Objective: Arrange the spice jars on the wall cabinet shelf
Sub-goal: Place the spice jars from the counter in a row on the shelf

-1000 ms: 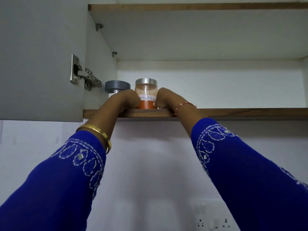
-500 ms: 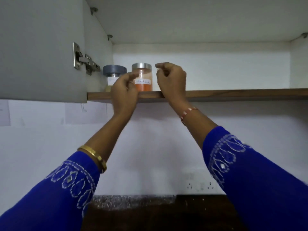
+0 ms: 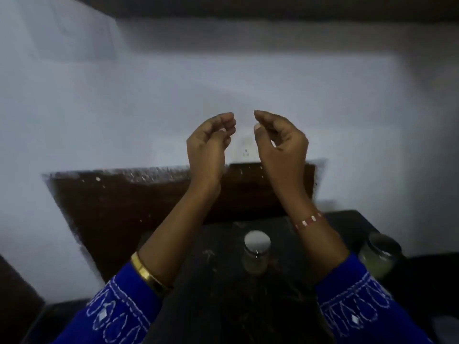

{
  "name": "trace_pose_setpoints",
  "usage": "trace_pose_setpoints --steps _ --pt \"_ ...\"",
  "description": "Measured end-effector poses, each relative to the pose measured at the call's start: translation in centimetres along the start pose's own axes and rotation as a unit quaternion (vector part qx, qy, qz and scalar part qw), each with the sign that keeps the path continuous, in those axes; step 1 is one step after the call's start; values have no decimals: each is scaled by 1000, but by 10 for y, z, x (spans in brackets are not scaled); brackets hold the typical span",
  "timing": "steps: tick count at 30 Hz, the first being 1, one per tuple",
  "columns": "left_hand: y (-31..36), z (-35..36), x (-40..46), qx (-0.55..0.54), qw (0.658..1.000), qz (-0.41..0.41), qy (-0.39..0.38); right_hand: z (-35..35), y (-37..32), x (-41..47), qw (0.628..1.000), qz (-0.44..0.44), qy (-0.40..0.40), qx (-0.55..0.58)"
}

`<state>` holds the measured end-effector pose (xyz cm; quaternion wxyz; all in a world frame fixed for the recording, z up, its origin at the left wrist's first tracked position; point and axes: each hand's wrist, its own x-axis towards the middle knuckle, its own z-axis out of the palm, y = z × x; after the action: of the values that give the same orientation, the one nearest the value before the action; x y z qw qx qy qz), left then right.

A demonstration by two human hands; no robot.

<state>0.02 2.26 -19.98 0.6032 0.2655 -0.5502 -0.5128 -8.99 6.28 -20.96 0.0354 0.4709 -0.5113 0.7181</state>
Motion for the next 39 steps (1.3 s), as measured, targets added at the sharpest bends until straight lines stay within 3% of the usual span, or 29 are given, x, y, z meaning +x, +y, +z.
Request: trace_pose_setpoints --steps 8,15,21,26,29,31,35,39 --pt "-92 -3 -76 -7 986 -161 -39 -70 77 -98 977 197 -50 -57" --pt "-158 1 -145 13 944 -321 -77 -140 110 -160 904 340 -157 -204" --pt "-191 15 -205 66 878 -431 -196 -192 111 -194 776 385 -373 -331" --pt "-214 18 -230 95 825 -494 -258 -216 108 -220 664 466 -466 -354" --pt "-222 15 -237 106 809 -513 -265 -213 111 -236 623 467 -473 -412" --pt "-226 13 -240 113 799 -526 -269 -210 115 -245 618 448 -468 -445" --pt "-225 7 -244 129 779 -545 -282 -205 122 -248 659 430 -432 -441" --pt "-216 0 -235 133 802 -506 -289 -196 124 -232 721 439 -382 -378"
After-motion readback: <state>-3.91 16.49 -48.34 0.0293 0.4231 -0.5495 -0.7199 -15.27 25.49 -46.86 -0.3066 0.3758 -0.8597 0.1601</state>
